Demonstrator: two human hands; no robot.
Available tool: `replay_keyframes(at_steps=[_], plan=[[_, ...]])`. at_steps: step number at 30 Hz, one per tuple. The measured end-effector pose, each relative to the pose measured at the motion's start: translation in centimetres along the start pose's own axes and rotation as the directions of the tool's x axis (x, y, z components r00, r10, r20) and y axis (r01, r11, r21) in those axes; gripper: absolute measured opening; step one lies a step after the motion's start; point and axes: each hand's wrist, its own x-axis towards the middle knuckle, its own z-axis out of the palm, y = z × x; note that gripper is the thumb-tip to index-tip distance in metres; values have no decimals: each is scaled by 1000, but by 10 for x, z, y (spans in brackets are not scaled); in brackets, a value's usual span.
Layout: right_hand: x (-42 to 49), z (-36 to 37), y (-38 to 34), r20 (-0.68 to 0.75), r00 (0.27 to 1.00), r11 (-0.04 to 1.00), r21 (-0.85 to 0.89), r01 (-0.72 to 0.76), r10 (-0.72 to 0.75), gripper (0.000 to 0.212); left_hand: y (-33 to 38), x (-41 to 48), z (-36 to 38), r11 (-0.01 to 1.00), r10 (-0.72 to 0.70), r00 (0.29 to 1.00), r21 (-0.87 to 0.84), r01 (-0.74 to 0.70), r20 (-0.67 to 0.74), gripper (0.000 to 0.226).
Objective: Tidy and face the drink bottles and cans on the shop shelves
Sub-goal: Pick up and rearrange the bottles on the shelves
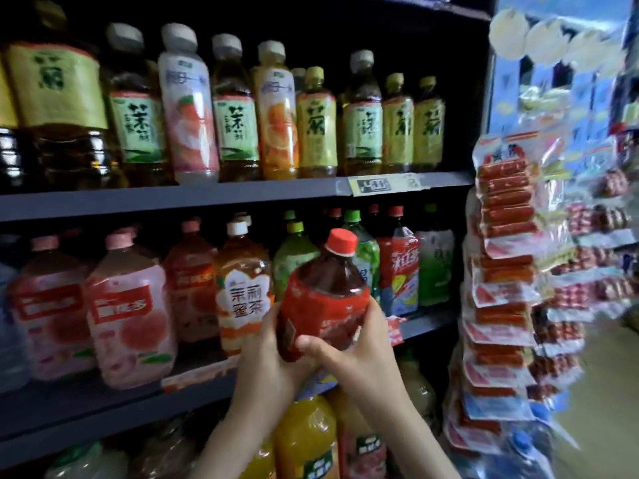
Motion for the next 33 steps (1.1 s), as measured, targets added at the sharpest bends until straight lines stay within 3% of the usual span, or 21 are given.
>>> replay_keyframes(at_steps=[3,8,12,18,21,23,29,33], plan=[[13,-24,10,-185,982,999,-18,-37,33,84,9,9,36,999,40,997,26,-41,63,63],[29,-70,18,-328,942,996,-14,-87,78,79,23,24,84,999,39,966,28,-47,257,78],[35,-99,25,-390,917,996,-4,-94,85,63,35,44,91,996,57,909,43,-82,412,76],[39,-119,39,-406,906,993,43,-113,120,74,25,105,98,981,37,994,185,-55,101,83],[42,-120,40,-396,913,995,33,-89,95,76,18,131,112,964,-112,984,255,74,136,96],[42,-120,40,-394,915,996,35,-81,89,79,13,135,120,933,-148,976,349,85,159,101],[44,-118,41,-417,907,998,56,-42,62,79,16,141,115,895,-88,992,443,39,92,85],[46,-115,41,-446,893,997,75,-34,64,82,13,131,110,948,-61,989,318,14,137,76]])
